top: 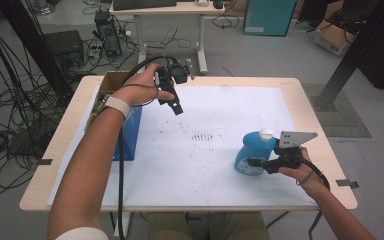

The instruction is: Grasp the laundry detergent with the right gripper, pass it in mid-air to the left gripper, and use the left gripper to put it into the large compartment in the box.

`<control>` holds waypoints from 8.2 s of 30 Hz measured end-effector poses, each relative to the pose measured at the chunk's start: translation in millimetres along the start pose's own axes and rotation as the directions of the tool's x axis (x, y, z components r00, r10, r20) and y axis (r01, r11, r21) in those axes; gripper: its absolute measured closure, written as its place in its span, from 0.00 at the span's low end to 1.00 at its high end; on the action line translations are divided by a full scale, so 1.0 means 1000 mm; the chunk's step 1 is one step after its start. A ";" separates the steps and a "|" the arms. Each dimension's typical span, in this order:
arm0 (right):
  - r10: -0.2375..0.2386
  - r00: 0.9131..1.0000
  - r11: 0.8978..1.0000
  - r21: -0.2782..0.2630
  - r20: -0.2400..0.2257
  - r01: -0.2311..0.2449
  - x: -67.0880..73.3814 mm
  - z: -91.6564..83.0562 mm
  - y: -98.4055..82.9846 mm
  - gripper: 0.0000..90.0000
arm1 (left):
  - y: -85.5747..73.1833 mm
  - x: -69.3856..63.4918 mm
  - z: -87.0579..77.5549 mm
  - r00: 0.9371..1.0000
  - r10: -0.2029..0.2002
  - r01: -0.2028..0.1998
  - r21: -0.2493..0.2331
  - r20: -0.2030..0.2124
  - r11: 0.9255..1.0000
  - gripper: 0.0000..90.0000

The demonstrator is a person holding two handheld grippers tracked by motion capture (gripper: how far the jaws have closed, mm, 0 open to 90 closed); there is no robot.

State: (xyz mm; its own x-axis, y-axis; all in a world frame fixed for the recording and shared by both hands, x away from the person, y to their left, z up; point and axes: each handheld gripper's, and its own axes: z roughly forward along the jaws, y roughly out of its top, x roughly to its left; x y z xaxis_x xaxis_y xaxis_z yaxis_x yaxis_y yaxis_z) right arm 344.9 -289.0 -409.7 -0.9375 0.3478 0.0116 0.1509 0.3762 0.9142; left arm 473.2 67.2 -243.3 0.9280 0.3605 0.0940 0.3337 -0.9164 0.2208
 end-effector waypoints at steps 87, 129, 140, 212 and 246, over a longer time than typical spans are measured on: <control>-0.002 1.000 1.000 -0.002 -0.001 0.002 0.000 0.001 -0.001 0.48 | -0.003 -0.004 -0.001 1.000 0.007 -0.007 0.008 0.002 1.000 0.09; 0.001 1.000 1.000 -0.003 -0.004 -0.001 0.000 0.001 -0.001 0.48 | -0.004 -0.004 -0.002 1.000 0.005 -0.005 -0.004 -0.002 1.000 0.09; -0.001 1.000 1.000 -0.002 -0.004 0.001 0.000 0.001 -0.001 0.48 | -0.004 -0.005 -0.002 1.000 -0.004 0.004 -0.005 -0.002 1.000 0.09; 0.000 1.000 1.000 -0.008 -0.001 0.000 0.001 0.001 -0.001 0.48 | -0.004 -0.009 -0.007 1.000 0.014 -0.014 -0.007 -0.002 1.000 0.09; -0.029 0.973 0.999 -0.047 -0.227 0.019 0.005 -0.001 0.084 0.48 | 0.010 -0.102 -0.087 0.982 0.174 -0.162 -0.144 0.078 0.976 0.06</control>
State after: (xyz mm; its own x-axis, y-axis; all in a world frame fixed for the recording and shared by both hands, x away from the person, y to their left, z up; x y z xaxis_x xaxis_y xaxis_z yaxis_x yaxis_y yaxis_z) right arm 352.6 -256.2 -332.1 -0.9882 0.1326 0.0763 0.1179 0.3424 0.9321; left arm 367.6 36.2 -166.3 0.9820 0.1805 0.0552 0.1515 -0.9281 0.3401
